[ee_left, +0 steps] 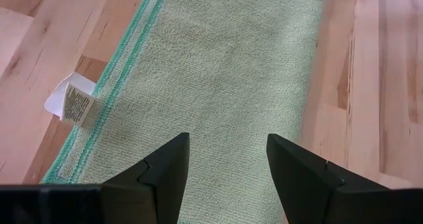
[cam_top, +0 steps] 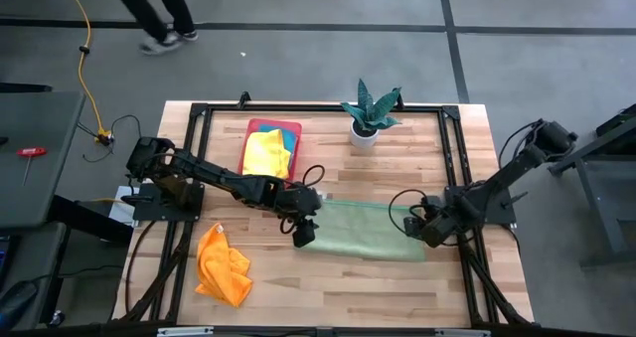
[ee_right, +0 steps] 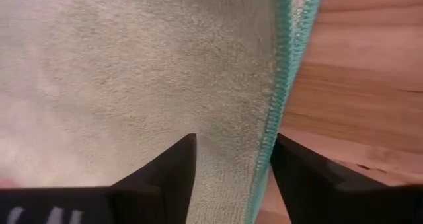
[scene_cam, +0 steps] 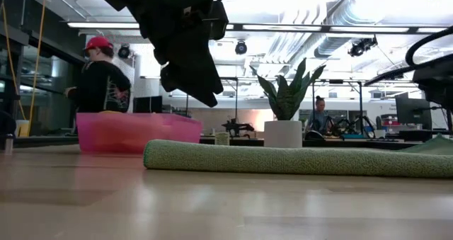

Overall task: Fold microfiber towels
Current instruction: Fold the green microfiber towel

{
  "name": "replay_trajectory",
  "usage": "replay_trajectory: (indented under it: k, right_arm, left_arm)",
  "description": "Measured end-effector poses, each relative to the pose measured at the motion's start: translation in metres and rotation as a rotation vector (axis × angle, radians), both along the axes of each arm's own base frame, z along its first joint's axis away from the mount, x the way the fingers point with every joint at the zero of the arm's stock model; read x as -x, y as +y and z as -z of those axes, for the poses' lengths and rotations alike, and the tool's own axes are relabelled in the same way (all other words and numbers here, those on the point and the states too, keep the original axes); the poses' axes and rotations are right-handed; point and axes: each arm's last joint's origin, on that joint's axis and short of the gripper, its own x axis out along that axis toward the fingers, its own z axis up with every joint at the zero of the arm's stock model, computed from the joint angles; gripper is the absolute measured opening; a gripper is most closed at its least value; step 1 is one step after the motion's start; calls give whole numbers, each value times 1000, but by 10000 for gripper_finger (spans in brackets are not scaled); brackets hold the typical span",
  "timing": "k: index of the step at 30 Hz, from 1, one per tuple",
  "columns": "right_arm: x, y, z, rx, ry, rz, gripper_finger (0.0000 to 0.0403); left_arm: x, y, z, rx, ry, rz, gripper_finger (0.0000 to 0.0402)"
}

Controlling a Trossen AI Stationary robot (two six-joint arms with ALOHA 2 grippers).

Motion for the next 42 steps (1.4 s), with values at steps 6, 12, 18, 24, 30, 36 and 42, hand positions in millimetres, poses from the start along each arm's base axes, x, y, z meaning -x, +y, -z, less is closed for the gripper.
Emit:
replay_trajectory:
  k: [6, 12, 18, 24, 30, 36, 42]
  right_arm:
    - [-4, 1, 8, 16, 68, 11, 136]
    - [-3, 1, 5, 30, 115, 9, 80]
    - [0, -1, -13, 92, 200, -19, 11]
    - [-1, 0, -59, 98, 246, -54, 2]
    - [-1, 1, -104, 93, 265, -102, 1]
    - [-5, 4, -128, 64, 206, -103, 1]
    - [-14, 8, -126, 59, 91, -65, 0]
  left_arm:
    - [5, 5, 0, -9, 42, 1, 193]
    - [20, 24, -36, -38, 52, 10, 193]
    - [49, 34, -97, -122, -159, 54, 193]
    - [74, 35, -132, -221, -433, 41, 193]
    - [73, 34, -113, -179, -618, 3, 193]
    - [63, 32, -67, -82, -522, -47, 193]
    - [52, 21, -26, -44, -372, -30, 193]
